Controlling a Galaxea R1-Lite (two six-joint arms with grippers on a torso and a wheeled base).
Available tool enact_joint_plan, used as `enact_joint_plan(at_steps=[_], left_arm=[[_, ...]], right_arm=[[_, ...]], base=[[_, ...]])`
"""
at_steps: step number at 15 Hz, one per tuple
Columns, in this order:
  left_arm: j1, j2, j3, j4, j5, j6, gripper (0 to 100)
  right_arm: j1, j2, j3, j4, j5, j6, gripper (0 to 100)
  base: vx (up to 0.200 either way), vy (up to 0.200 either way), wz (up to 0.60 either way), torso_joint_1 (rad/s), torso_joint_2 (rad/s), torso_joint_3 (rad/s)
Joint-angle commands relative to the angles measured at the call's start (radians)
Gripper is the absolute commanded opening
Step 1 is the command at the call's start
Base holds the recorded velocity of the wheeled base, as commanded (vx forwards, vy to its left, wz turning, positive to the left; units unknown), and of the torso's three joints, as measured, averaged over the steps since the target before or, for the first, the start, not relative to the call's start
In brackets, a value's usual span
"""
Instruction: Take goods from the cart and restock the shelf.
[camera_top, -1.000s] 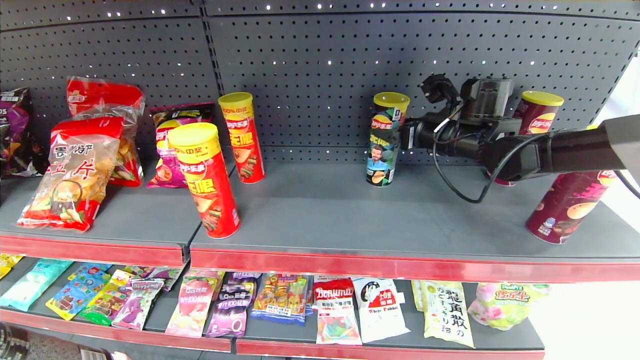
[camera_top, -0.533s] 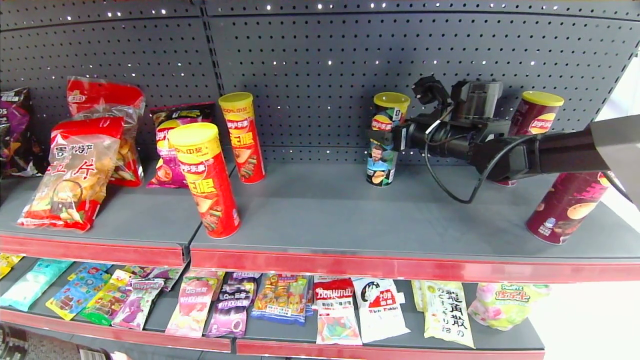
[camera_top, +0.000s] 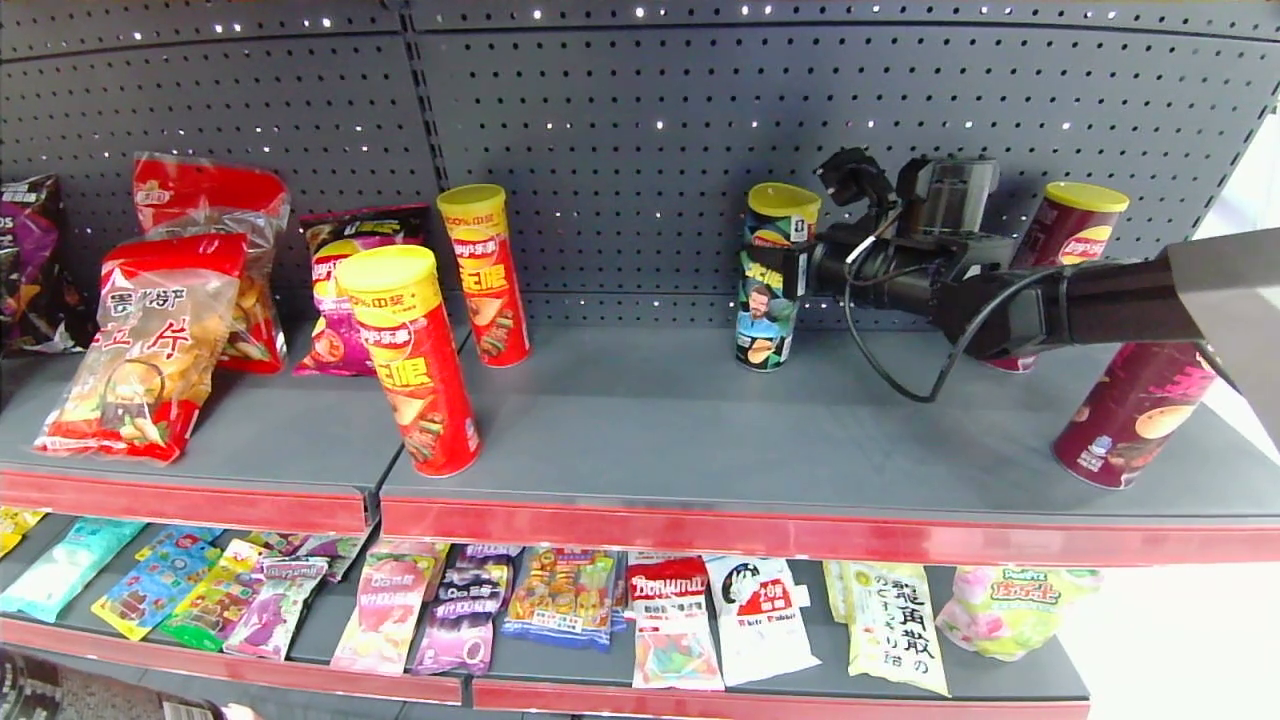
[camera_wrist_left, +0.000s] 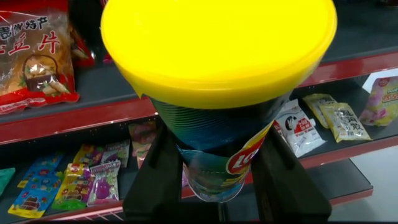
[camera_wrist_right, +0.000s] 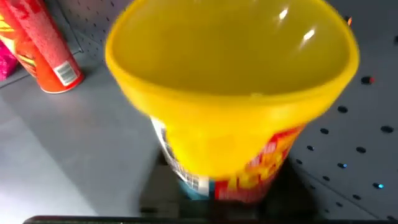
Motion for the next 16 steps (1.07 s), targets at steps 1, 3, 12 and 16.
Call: enact_joint_plan(at_steps=[1,3,12,16], left_arm=[[0.0,-0.001,0.004,-0.001,-0.001,0.0,0],[0.0,-0.003,0.002,-0.002,-0.001,0.0,0],[-0.002,0.005,0.002,-0.006,-0.03,0.0,0],[-0.002,0.002,0.002,-0.006,-0.028,-0.001,0]], right_arm=[[0.003,-0.073,0.045,-0.002,0.004,-0.003,0],[0.026,-0.178,0.17,-0.002,0.027,0.0,0],[0.08,-0.412,0.51,-0.011,0.211,-0.043,0],[0.088,-0.416,0.538,-0.011,0.212,-0.107,0]], base=[[0.0,0.0,0.0,0.0,0.0,0.0],[0.0,0.0,0.0,0.0,0.0,0.0],[0.0,0.0,0.0,0.0,0.0,0.0],[0.0,0.0,0.0,0.0,0.0,0.0]])
